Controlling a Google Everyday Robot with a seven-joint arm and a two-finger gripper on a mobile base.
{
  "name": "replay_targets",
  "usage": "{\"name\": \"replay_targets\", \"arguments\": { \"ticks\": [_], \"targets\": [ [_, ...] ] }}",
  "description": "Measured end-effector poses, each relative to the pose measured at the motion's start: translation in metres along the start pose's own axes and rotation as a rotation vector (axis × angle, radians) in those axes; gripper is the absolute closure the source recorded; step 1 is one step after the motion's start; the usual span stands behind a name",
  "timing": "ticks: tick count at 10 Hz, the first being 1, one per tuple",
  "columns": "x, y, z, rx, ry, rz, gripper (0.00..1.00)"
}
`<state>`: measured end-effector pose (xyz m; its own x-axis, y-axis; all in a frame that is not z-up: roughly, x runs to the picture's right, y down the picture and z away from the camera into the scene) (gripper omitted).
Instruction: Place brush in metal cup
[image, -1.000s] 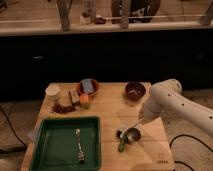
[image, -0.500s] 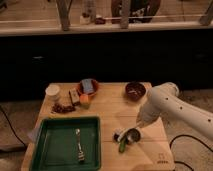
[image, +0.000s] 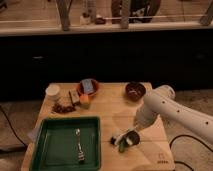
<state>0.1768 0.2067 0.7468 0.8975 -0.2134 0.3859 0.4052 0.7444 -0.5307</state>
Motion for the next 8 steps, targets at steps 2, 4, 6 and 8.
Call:
{"name": "replay_targets", "arguments": {
  "ticks": [2, 4, 6, 8],
  "targets": [
    [0.001, -0.003, -0.006, 0.017, -0.013, 0.0, 0.97],
    [0.003, -0.005, -0.012, 0.029, -0.017, -0.001, 0.97],
    [0.003, -0.006, -0.021, 0.043, -0.032, -0.007, 0.97],
    [0.0, -0.005, -0.028, 0.045, -0.051, -0.022, 0.97]
  ]
}}
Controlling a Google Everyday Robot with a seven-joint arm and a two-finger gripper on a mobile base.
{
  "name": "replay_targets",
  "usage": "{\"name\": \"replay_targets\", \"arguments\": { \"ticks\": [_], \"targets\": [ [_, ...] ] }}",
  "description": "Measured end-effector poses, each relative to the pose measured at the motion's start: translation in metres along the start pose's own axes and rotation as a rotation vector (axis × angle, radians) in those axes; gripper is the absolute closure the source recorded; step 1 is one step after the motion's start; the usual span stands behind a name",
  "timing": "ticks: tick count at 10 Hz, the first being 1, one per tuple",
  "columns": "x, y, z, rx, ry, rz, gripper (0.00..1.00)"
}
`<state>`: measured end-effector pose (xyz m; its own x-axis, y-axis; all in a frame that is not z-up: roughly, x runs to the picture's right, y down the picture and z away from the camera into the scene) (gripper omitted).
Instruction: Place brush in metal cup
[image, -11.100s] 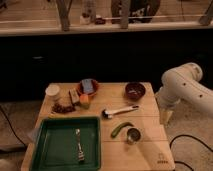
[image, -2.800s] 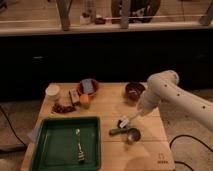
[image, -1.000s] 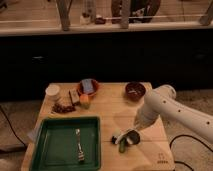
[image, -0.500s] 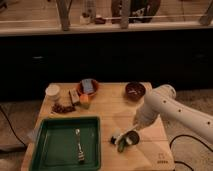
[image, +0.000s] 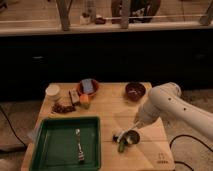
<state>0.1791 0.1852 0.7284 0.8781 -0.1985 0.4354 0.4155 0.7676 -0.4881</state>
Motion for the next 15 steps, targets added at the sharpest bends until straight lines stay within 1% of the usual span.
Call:
{"name": "replay_targets", "arguments": {
  "ticks": [2, 5, 7, 10, 13, 15],
  "targets": [
    [-0.005, -0.002, -0.006, 0.001, -0.015, -0.02, 0.97],
    [-0.011, -0.002, -0.014, 0.002, -0.048, -0.052, 0.97],
    [-0.018, -0.001, -0.019, -0.008, -0.085, -0.081, 0.97],
    [-0.027, 0.007, -0.024, -0.037, -0.127, -0.108, 0.97],
    [-0.036, 0.011, -0.028, -0.06, -0.136, -0.134, 0.97],
    [-0.033, 0.017, -0.032, -0.069, -0.142, -0.133, 0.97]
  ]
}}
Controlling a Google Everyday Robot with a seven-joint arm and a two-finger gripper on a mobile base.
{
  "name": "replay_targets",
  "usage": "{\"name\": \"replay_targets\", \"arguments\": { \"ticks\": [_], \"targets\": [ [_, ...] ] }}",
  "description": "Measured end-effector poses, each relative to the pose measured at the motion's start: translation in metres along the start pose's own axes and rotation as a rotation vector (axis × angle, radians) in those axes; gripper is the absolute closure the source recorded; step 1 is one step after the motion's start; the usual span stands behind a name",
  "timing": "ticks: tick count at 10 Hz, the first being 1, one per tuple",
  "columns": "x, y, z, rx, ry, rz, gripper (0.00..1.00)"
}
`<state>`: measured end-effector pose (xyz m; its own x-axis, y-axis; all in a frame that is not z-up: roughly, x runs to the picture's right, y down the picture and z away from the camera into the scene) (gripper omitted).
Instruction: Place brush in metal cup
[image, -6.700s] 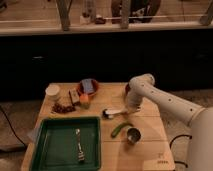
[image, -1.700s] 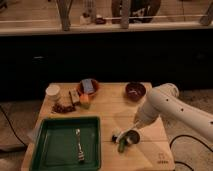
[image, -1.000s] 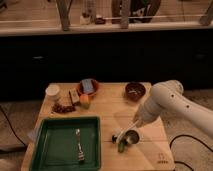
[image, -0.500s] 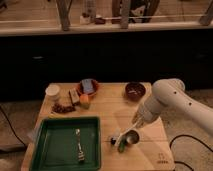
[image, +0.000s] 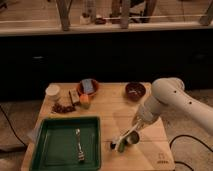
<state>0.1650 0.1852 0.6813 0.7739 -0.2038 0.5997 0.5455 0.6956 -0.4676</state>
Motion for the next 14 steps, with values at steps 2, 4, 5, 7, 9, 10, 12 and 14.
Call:
{"name": "replay_targets", "arguments": {
  "ticks": [2, 4, 5, 7, 9, 10, 12, 14],
  "targets": [
    [0.007, 0.006, -0.005, 0.002, -0.008, 0.008, 0.97],
    [0.014, 0.011, -0.009, 0.0, -0.014, 0.018, 0.91],
    [0.016, 0.01, -0.009, -0.007, -0.021, 0.019, 0.79],
    [0.018, 0.007, -0.007, -0.02, -0.031, 0.019, 0.61],
    [0.018, 0.004, -0.002, -0.039, -0.041, 0.02, 0.39],
    [0.017, 0.002, 0.0, -0.047, -0.043, 0.019, 0.29],
    [0.016, 0.0, 0.004, -0.058, -0.04, 0.021, 0.2],
    [0.016, 0.0, 0.005, -0.061, -0.039, 0.022, 0.2]
  ]
}}
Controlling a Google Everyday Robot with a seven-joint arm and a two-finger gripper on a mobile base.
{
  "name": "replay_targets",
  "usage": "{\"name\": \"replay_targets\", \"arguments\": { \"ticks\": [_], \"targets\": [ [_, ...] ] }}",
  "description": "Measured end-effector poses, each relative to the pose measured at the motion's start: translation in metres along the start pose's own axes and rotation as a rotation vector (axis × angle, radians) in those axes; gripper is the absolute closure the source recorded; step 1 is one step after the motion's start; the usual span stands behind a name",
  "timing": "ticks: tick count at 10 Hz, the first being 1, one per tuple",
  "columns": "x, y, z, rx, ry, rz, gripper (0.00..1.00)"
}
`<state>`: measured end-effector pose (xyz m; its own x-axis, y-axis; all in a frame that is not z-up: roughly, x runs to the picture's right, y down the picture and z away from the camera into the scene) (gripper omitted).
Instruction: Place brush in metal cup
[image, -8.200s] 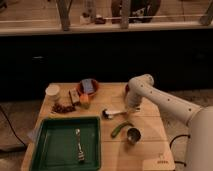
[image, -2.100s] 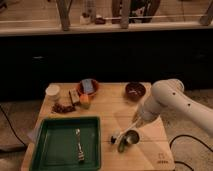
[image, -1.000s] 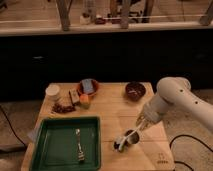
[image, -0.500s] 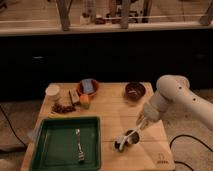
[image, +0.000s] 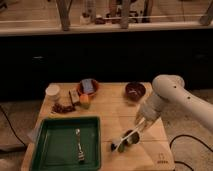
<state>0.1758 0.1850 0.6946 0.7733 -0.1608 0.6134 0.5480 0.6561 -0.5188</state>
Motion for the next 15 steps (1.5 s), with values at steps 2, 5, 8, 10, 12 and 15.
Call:
{"name": "replay_targets", "arguments": {
  "ticks": [2, 5, 8, 10, 12, 15],
  "targets": [
    [0.0005, -0.0001, -0.0006, 0.001, 0.0, -0.004, 0.2],
    [0.0002, -0.0004, -0.0015, 0.002, 0.003, -0.014, 0.2],
    [0.0004, -0.0003, -0.0026, 0.001, 0.013, -0.013, 0.2],
    [0.0006, -0.0012, -0.0031, 0.004, 0.014, -0.013, 0.2],
    [0.0002, -0.0028, -0.0037, 0.006, 0.013, -0.021, 0.2],
    [-0.0001, -0.0024, -0.0038, 0.001, 0.012, -0.025, 0.2]
  ]
}}
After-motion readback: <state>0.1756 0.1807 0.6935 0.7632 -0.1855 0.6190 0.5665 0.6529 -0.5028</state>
